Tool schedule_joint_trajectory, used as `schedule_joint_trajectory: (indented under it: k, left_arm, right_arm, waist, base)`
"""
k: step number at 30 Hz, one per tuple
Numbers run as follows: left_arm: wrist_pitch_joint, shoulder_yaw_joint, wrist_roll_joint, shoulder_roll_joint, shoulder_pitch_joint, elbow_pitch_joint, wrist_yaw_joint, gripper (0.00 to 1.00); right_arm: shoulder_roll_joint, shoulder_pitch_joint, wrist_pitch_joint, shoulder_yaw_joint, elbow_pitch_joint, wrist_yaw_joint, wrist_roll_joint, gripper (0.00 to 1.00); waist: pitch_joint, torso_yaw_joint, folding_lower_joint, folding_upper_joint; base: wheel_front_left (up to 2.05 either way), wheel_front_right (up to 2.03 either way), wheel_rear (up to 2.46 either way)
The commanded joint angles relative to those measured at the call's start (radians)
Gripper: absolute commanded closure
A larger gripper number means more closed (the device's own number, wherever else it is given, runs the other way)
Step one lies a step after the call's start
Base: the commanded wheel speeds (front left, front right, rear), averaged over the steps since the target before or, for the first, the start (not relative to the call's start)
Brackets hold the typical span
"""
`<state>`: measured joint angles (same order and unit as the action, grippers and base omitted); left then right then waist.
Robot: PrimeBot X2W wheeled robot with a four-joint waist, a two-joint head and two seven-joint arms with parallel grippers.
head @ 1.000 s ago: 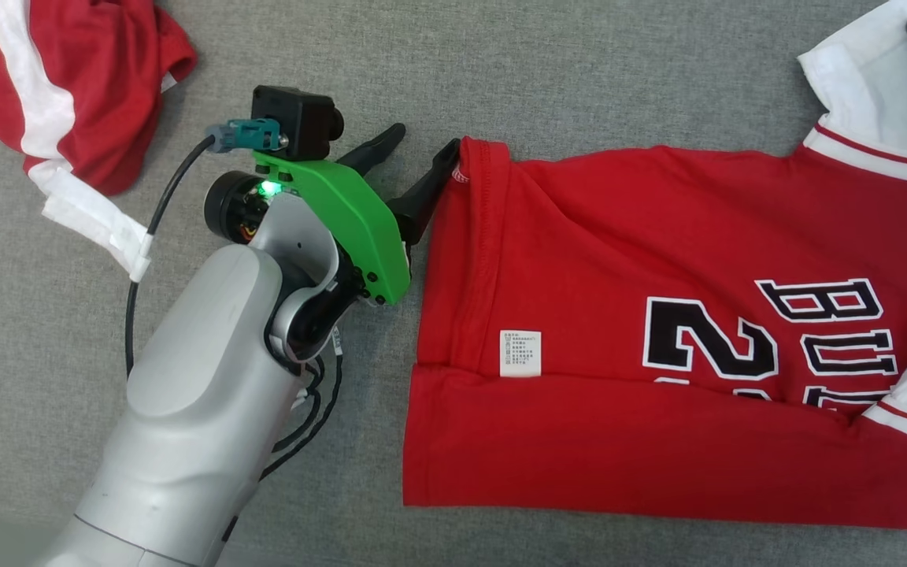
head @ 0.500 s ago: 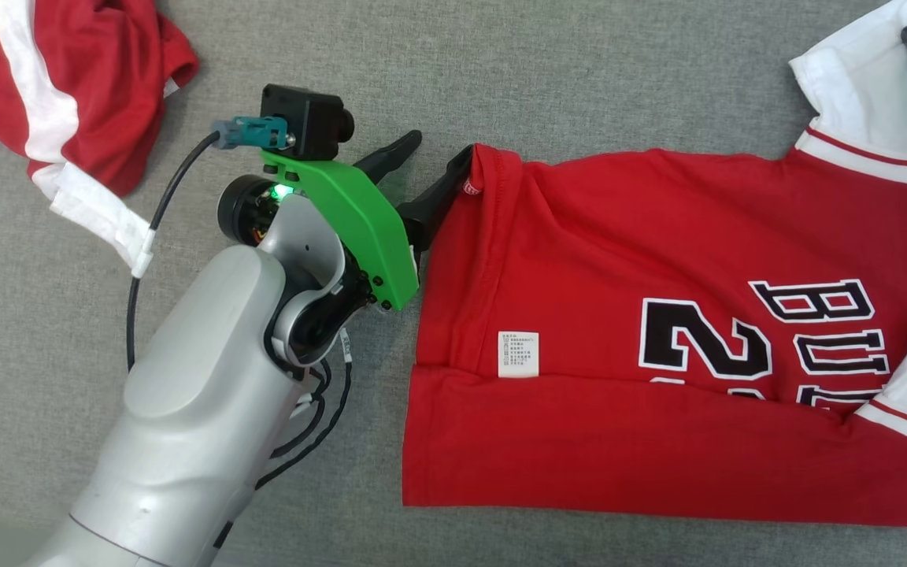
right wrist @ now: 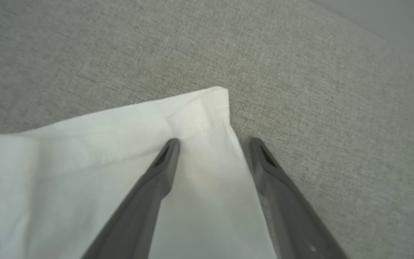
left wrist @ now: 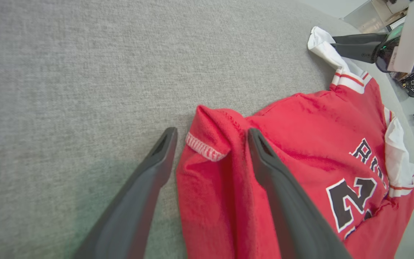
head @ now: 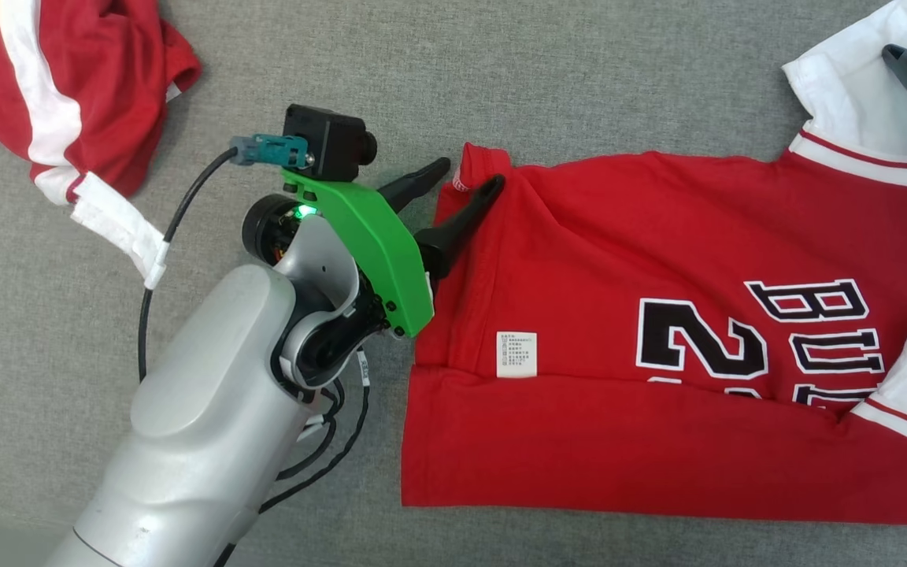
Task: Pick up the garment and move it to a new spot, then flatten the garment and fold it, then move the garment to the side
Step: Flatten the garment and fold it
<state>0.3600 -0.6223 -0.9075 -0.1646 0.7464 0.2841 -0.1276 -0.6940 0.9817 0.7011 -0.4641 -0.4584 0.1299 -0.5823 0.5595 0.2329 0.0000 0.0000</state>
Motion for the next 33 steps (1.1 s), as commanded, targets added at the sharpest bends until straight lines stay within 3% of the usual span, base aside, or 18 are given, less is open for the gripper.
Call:
schedule_joint_trajectory:
  k: [1,2,3,4,5,6,7,22,29,33]
  left_arm:
    - [0.004,-0.005,-0.008,-0.002,-0.012,0.002,-0.005,0.00]
    - [0.003,-0.007,-0.008,0.001,-0.010,0.004,-0.005,0.00]
    - [-0.001,-0.010,-0.012,0.004,-0.006,0.006,-0.005,0.00]
    - [-0.005,-0.013,-0.013,0.005,-0.002,0.010,-0.005,0.07]
    - [-0.010,-0.017,-0.015,0.006,0.002,0.016,-0.005,0.57]
    - [-0.015,-0.020,-0.020,0.007,0.005,0.022,-0.004,0.89]
    - [-0.019,-0.025,-0.023,0.005,0.008,0.025,-0.004,1.00]
    - [-0.116,-0.030,-0.056,-0.041,0.036,0.072,-0.002,1.00]
    - [-0.154,-0.037,-0.066,-0.055,0.000,0.097,-0.002,1.00]
    - [-0.183,-0.029,-0.059,-0.072,-0.008,0.086,-0.002,0.93]
  right_arm:
    - [0.026,-0.031,0.015,-0.033,-0.012,0.002,-0.013,0.00]
    - [0.030,-0.030,0.016,-0.040,-0.009,0.003,-0.020,0.00]
    - [0.033,-0.029,0.008,-0.047,-0.006,0.004,-0.025,0.50]
    - [0.037,-0.028,0.000,-0.052,-0.004,0.004,-0.033,0.75]
    - [0.040,-0.031,-0.003,-0.059,-0.003,0.004,-0.044,1.00]
    - [0.042,-0.033,-0.015,-0.064,0.000,0.004,-0.057,1.00]
    - [0.040,-0.033,-0.028,-0.061,-0.001,0.004,-0.063,1.00]
    - [-0.024,0.036,-0.279,-0.039,0.009,0.001,-0.116,1.00]
    - [-0.032,-0.009,-0.383,-0.043,0.023,0.001,-0.158,1.00]
    - [-0.049,-0.037,-0.427,-0.037,0.053,0.001,-0.185,1.00]
  waist:
    - [0.005,-0.001,0.0000,0.0000]
    - [0.008,-0.001,0.0000,0.0000]
    - [0.011,-0.002,0.0000,0.0000]
    - [0.012,-0.002,0.0000,0.0000]
    - [0.011,-0.004,0.0000,0.0000]
    - [0.009,-0.005,0.0000,0.0000]
    - [0.006,-0.007,0.0000,0.0000]
    - [-0.054,-0.055,0.0000,0.0000]
    - [-0.109,-0.087,0.0000,0.0000]
    - [-0.118,-0.104,0.0000,0.0000]
  base:
    - [0.00,0.00,0.00]
    - [0.00,0.00,0.00]
    - [0.00,0.00,0.00]
    - [0.00,0.00,0.00]
    - [0.00,0.00,0.00]
    - [0.00,0.00,0.00]
    - [0.00,0.00,0.00]
    - [0.00,0.00,0.00]
    - [0.00,0.00,0.00]
    - [0.00,0.00,0.00]
